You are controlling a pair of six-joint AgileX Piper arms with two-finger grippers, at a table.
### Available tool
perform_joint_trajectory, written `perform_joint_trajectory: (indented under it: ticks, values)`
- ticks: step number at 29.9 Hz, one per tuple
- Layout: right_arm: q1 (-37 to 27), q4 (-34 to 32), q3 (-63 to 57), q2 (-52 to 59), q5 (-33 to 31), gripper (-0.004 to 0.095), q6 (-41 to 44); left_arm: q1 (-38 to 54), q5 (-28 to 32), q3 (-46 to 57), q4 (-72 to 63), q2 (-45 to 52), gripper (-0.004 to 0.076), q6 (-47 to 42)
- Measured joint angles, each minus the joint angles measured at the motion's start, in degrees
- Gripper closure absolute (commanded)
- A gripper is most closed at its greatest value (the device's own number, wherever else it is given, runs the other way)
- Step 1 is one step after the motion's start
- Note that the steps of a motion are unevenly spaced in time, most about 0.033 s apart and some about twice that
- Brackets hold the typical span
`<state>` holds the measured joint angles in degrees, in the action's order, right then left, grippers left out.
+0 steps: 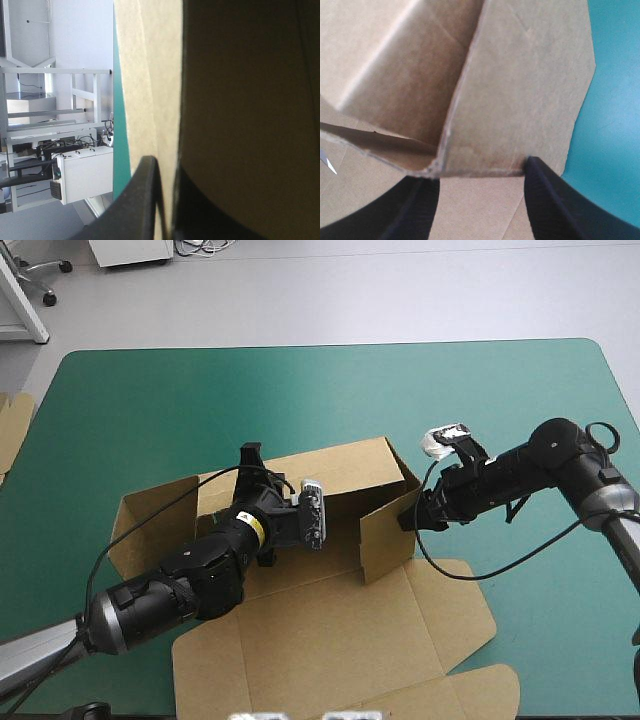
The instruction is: Fold the box
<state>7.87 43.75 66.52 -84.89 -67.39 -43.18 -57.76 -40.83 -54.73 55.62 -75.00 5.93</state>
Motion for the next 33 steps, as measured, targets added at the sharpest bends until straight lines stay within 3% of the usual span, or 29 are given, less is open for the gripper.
perform_joint_trajectory:
  ticks: [11,23,33]
  values:
    - [2.28,-3.09,0.00,0.00,4.72,0.0294,0.28,0.00,0.07,0.00,0.19,-0.12,0.0738,-0.24]
    - [8.83,-6.09,0.00,-0.05,6.57,0.0292,2.03,0.00,0.07,0.00,0.19,-0.12,0.0738,-0.24]
    - [9.71,-6.68,-0.32,-0.05,9.52,0.0292,2.43,0.00,0.07,0.00,0.19,-0.12,0.0738,-0.46]
